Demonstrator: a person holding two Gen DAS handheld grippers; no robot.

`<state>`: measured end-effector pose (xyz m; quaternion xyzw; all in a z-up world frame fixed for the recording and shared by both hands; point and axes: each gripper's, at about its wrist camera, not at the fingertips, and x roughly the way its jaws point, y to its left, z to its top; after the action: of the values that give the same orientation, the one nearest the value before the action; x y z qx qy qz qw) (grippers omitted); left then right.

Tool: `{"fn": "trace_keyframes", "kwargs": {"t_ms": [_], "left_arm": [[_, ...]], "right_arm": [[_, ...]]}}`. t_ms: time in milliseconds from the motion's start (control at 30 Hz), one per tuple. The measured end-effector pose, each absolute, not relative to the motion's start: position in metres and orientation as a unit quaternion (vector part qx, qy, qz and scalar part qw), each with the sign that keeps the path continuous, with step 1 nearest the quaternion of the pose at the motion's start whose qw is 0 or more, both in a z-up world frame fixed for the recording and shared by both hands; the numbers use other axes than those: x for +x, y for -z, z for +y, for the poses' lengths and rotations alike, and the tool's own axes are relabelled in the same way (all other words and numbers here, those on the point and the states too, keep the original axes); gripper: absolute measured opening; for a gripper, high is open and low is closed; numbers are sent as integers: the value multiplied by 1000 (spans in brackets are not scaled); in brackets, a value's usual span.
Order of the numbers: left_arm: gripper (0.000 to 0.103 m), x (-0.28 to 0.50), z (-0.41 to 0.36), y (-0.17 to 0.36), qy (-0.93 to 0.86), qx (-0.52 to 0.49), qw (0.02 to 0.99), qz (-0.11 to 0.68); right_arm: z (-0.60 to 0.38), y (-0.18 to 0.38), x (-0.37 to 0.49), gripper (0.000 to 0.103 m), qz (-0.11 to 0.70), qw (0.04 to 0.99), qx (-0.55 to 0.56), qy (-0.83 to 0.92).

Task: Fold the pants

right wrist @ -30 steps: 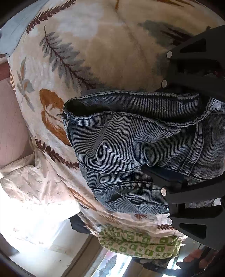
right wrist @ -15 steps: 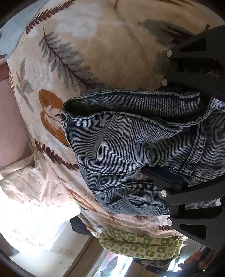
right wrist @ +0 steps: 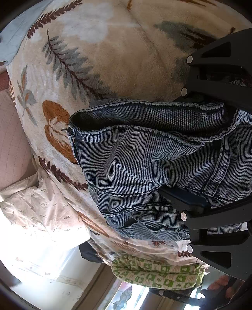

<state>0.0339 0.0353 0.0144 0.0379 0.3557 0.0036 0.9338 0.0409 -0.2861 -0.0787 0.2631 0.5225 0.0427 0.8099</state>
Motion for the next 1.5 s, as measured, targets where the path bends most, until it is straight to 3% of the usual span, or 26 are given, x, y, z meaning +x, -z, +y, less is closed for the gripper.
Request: {"fn": "trace_keyframes", "kwargs": {"t_ms": [233, 567, 733, 833, 900, 1100, 1233, 1500], "left_arm": [[102, 69, 0, 54, 122, 0, 860, 496], [102, 84, -43, 82, 257, -60, 796, 545], [101, 94, -47, 90, 265, -97, 790, 544], [78, 90, -50, 87, 294, -104, 788, 531], [69, 86, -54, 83, 299, -90, 795, 521], [51, 81, -50, 70, 314, -80, 804, 499], [45, 78, -46, 58, 320, -81, 810, 485], [45, 93, -7, 24, 283, -92, 847, 441]], "right_arm": [[-291, 81, 40, 70, 523, 805, 276, -54], [-295, 86, 42, 80, 520, 798, 295, -70], [-299, 89, 43, 79, 516, 793, 313, -79], [-298, 88, 44, 69, 519, 793, 310, -83], [-296, 85, 43, 57, 519, 794, 303, -86], [-284, 71, 40, 44, 511, 812, 269, -86], [-272, 57, 38, 39, 495, 830, 242, -87], [-234, 28, 50, 35, 448, 862, 203, -120]]}}
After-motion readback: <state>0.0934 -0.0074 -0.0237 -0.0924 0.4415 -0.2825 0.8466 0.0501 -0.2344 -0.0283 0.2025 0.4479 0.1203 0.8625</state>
